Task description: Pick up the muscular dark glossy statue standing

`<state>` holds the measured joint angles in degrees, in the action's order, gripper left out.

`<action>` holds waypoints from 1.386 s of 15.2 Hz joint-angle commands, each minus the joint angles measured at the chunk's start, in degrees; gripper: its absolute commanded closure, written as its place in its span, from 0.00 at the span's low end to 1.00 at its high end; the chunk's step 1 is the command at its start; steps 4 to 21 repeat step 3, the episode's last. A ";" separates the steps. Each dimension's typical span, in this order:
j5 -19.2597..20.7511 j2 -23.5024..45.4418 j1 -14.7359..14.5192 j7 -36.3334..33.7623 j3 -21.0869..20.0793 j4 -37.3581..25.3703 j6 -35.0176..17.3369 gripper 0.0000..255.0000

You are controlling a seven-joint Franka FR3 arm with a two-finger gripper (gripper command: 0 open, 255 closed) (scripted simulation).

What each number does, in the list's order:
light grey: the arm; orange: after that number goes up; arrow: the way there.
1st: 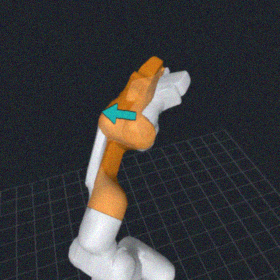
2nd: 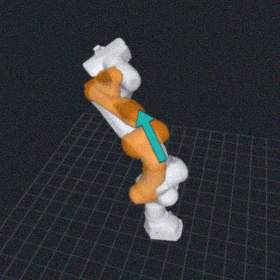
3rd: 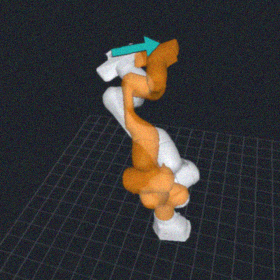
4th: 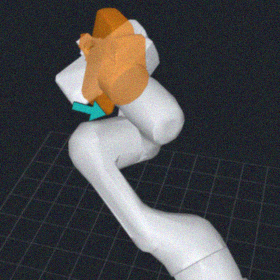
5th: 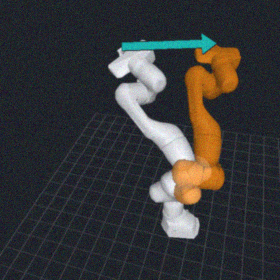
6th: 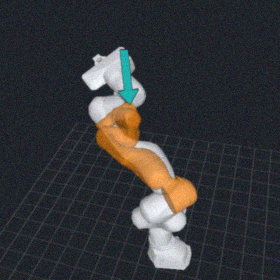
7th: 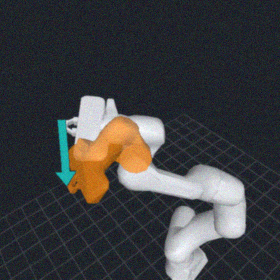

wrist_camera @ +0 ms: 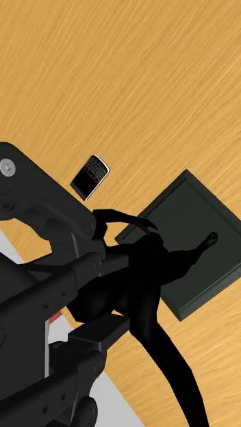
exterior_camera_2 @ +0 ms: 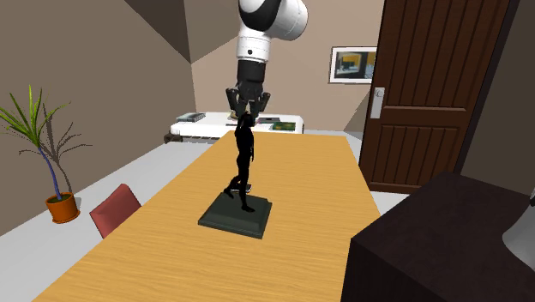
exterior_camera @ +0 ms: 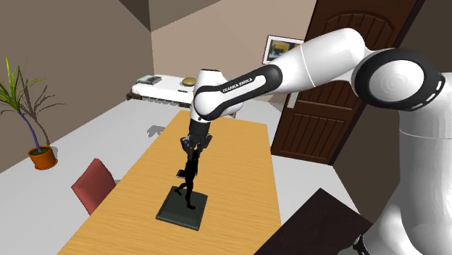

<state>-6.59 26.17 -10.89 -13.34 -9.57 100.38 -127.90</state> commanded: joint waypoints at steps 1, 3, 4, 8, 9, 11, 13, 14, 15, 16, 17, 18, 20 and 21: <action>-0.03 -0.88 0.08 -0.11 -0.03 -0.52 1.31 1.00; -0.03 -0.94 0.08 -0.12 -0.03 -0.55 1.40 1.00; -0.03 -0.94 0.08 -0.12 -0.03 -0.55 1.40 1.00; -0.03 -0.94 0.08 -0.12 -0.03 -0.55 1.40 1.00; -0.03 -0.94 0.08 -0.12 -0.03 -0.55 1.40 1.00; -0.03 -0.94 0.08 -0.12 -0.03 -0.55 1.40 1.00; -0.03 -0.94 0.08 -0.12 -0.03 -0.55 1.40 1.00; -0.03 -0.94 0.08 -0.12 -0.03 -0.55 1.40 1.00; -0.03 -0.94 0.08 -0.12 -0.03 -0.55 1.40 1.00; -0.03 -0.94 0.08 -0.12 -0.03 -0.55 1.40 1.00; -0.03 -0.94 0.08 -0.12 -0.03 -0.55 1.40 1.00; -0.03 -0.94 0.08 -0.12 -0.03 -0.55 1.40 1.00; -0.03 -0.94 0.08 -0.12 -0.03 -0.55 1.40 1.00; -0.03 -0.94 0.08 -0.12 -0.03 -0.55 1.40 1.00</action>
